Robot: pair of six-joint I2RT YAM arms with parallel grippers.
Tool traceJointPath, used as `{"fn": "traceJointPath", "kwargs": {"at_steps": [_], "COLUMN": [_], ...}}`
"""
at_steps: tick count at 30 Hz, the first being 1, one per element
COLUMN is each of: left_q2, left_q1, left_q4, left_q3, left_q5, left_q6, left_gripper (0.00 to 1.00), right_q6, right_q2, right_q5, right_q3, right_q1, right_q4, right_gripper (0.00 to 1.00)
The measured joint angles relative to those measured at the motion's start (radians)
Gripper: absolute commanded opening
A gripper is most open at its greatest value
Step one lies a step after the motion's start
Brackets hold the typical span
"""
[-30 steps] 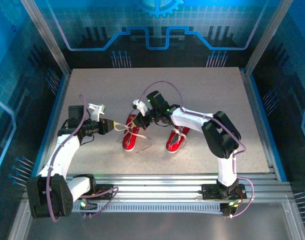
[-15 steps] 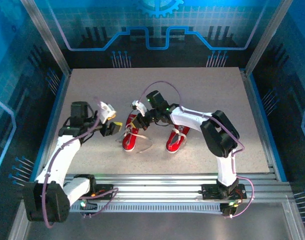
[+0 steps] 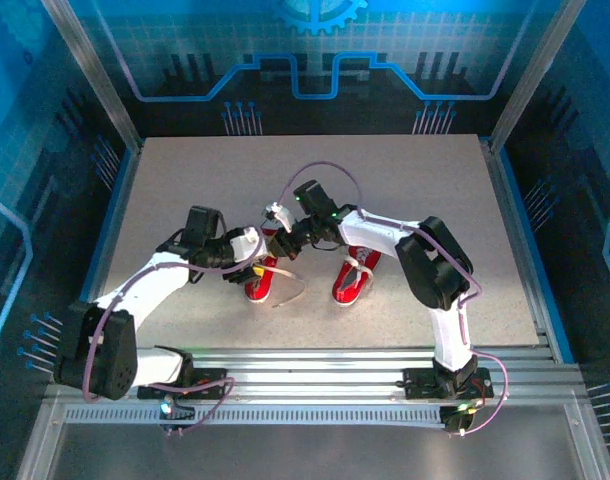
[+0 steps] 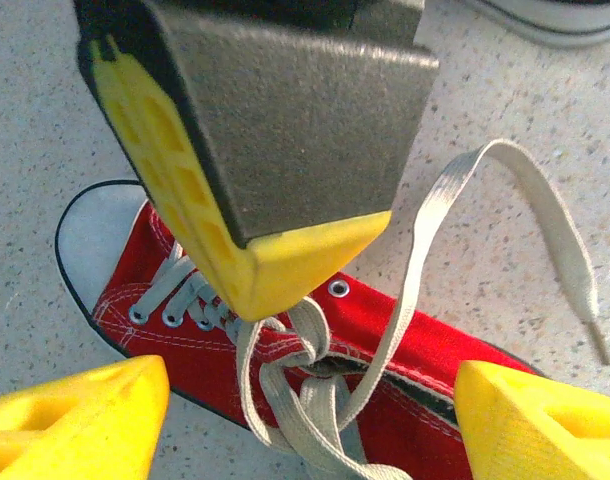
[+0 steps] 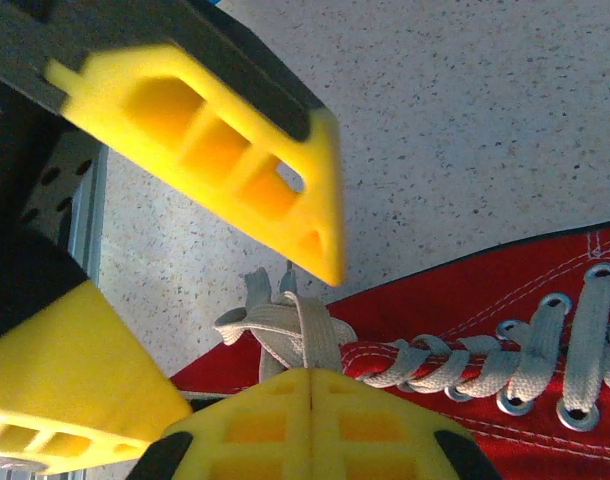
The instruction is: Tie the shoes
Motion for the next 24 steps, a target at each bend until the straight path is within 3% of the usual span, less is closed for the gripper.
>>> {"fn": "traceJointPath", "kwargs": {"at_steps": [7, 16, 20, 24], "left_q2": [0.067, 0.076, 0.075, 0.069], "left_q1": [-0.019, -0.025, -0.025, -0.025], "left_q4": [0.027, 0.027, 0.033, 0.036], "left_q3": [0.0, 0.0, -0.005, -0.008], "left_q5": [-0.063, -0.093, -0.097, -0.099], "left_q6": [0.06, 0.084, 0.079, 0.076], "left_gripper": [0.74, 0.52, 0.33, 0.26], "right_q6": [-0.015, -0.026, -0.03, -0.034], "right_q2": [0.003, 0.003, 0.003, 0.003], "right_q5": [-0.016, -0.022, -0.021, -0.021], "right_q3": [0.007, 0.007, 0.007, 0.007], "right_q1": [0.0, -0.002, -0.003, -0.007], "right_q4": [-0.006, -0.009, -0.009, -0.009], "right_gripper": [0.0, 0.0, 0.0, 0.0]}}
